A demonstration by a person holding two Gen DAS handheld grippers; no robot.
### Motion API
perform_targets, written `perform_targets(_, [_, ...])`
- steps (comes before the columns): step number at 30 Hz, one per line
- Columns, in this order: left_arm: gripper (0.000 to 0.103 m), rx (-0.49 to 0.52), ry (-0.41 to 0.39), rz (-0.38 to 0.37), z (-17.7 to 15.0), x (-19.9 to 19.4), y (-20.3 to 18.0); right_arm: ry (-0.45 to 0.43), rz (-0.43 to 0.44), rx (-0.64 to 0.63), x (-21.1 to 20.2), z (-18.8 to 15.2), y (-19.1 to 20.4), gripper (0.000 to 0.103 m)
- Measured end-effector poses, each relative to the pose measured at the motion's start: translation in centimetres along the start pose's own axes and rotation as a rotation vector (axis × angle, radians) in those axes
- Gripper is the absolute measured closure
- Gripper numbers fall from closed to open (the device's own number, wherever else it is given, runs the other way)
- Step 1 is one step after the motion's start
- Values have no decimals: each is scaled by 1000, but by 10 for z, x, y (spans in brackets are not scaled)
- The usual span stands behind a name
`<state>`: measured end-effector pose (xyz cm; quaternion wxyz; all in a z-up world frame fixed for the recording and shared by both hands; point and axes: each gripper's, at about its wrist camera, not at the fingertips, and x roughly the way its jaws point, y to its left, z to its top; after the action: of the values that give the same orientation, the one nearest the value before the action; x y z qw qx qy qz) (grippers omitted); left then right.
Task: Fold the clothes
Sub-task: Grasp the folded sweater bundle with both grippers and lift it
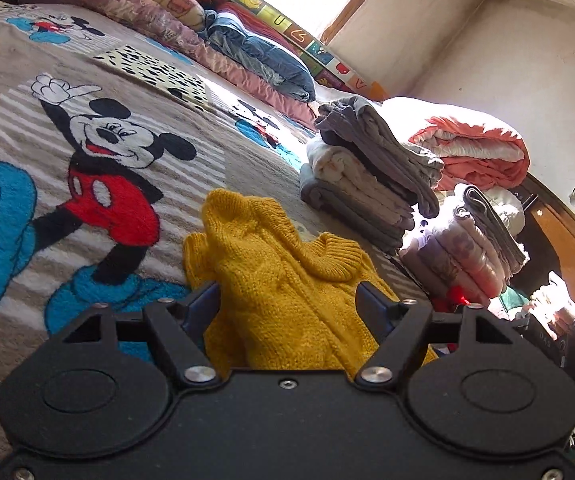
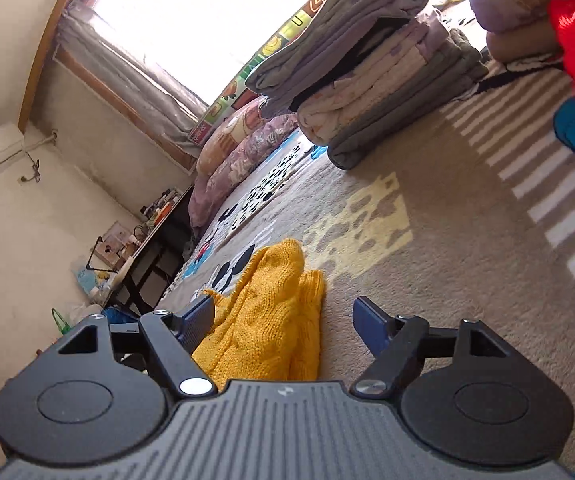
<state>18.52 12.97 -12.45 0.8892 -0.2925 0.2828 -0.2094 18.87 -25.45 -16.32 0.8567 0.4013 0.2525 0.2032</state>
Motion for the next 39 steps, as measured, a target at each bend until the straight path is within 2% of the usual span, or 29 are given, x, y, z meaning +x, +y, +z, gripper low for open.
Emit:
perform_targets(2, [23,-117,1,-29,-5,-7,6,8,18,62,-1,-4,-5,24])
perform_targets(4, [21,-197,24,-13,-11,-12,7,28,25,89,-1,-10,-6,24])
perform_targets(8, [20,-231,84,81,-15,-20,3,87,32,115,5,-19,-2,22])
perform_targets(12, [18,-321,148,66,-19,-17,9,175,-29,106,12,-24,6,21])
perform_targets(18, [18,-356,152,55,-19,0,16,213,-14,166,30,-22,0,18])
perform_targets(21, [18,-373,129,40,-17,10,20,214,-15,145,47,-18,1,18])
perform_targets(25, [19,-328,119,28,-14,24,16,207,-7,82,71,-15,6,19])
perform_targets(27, [23,-306,114,31,-15,28,14,205,5,55,81,-15,8,20])
perform_targets(29, [25,-293,109,24,-16,28,12,199,9,46,86,-15,9,30])
perform_targets(32, [35,-333,97,-13,-20,22,17,181,44,92,85,-17,3,43])
perform_targets(33, [39,-356,94,-30,-21,19,18,173,50,108,83,-18,2,45])
perform_targets(39, [43,-402,106,-125,-35,-1,-2,115,104,177,47,-24,5,49])
